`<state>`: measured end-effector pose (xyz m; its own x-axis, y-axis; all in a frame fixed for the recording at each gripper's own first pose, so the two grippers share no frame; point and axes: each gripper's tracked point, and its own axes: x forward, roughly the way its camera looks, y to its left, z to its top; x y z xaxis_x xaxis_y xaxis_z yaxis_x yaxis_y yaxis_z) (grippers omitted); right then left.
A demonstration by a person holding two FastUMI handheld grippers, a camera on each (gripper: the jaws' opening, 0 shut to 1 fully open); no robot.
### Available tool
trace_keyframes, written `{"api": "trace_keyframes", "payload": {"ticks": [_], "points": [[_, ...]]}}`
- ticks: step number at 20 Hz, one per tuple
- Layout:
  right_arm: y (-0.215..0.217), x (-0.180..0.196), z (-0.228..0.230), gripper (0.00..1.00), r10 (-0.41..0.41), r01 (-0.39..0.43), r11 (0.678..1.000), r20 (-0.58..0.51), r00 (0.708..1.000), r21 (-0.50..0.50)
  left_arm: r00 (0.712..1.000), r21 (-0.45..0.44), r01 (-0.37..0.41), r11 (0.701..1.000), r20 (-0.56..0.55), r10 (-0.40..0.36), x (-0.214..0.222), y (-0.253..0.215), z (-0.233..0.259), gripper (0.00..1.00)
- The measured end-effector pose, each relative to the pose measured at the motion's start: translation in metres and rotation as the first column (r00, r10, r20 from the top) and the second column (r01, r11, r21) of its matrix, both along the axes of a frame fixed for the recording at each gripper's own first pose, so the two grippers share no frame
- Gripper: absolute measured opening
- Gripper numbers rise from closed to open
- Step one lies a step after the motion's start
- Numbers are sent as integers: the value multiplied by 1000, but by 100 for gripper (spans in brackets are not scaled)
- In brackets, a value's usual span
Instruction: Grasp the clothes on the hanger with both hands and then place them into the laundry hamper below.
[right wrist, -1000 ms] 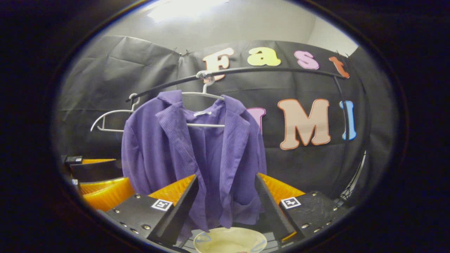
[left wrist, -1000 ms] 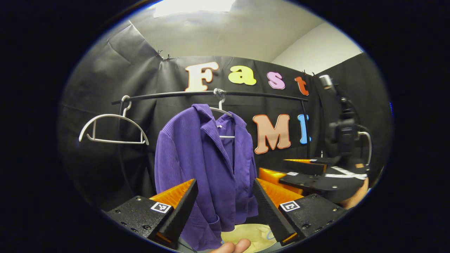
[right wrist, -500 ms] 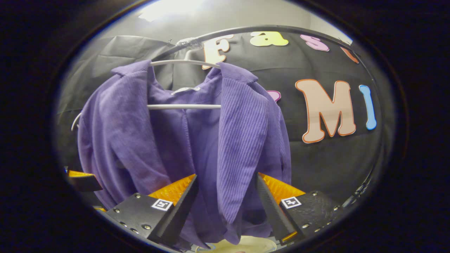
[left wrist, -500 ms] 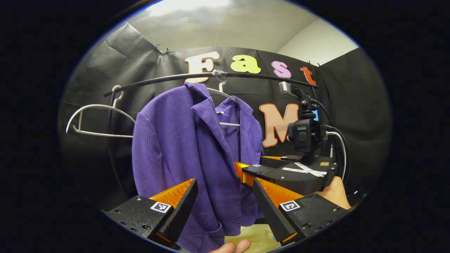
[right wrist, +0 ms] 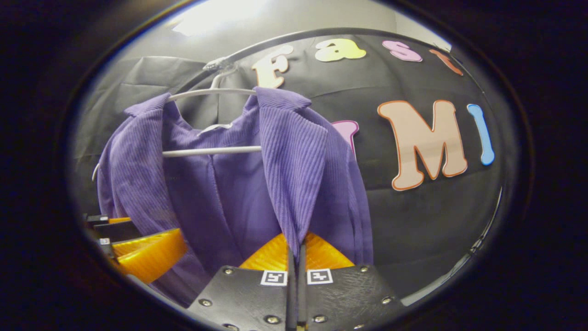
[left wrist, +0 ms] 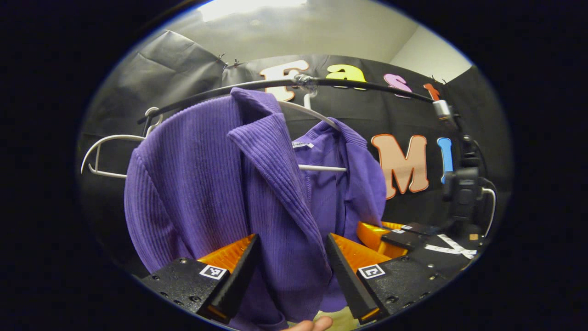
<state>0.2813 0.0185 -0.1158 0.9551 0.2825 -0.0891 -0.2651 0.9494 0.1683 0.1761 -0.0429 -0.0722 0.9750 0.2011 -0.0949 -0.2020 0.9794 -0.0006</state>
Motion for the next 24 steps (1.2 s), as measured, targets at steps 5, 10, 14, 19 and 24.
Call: {"api": "trace_keyframes", "payload": {"ticks": [5,10,14,19,24], "points": [[15,-7,0,1,75,-75,997,-19,997,-34,999,63,-20,998,37,18,22,11,10,71],[11,-13,5,1,-26,22,990,-25,999,-141,1000,64,26,998,-5,-25,4,15,11,1],[11,-21,15,1,-113,107,984,-38,993,-145,990,89,127,988,50,-132,-46,23,43,0],[-7,-35,50,1,-260,258,949,10,965,-183,964,18,249,968,92,-249,-104,58,86,0],[-32,-48,91,1,-374,383,896,83,924,-223,945,164,246,955,178,-273,-139,118,146,0]]}}
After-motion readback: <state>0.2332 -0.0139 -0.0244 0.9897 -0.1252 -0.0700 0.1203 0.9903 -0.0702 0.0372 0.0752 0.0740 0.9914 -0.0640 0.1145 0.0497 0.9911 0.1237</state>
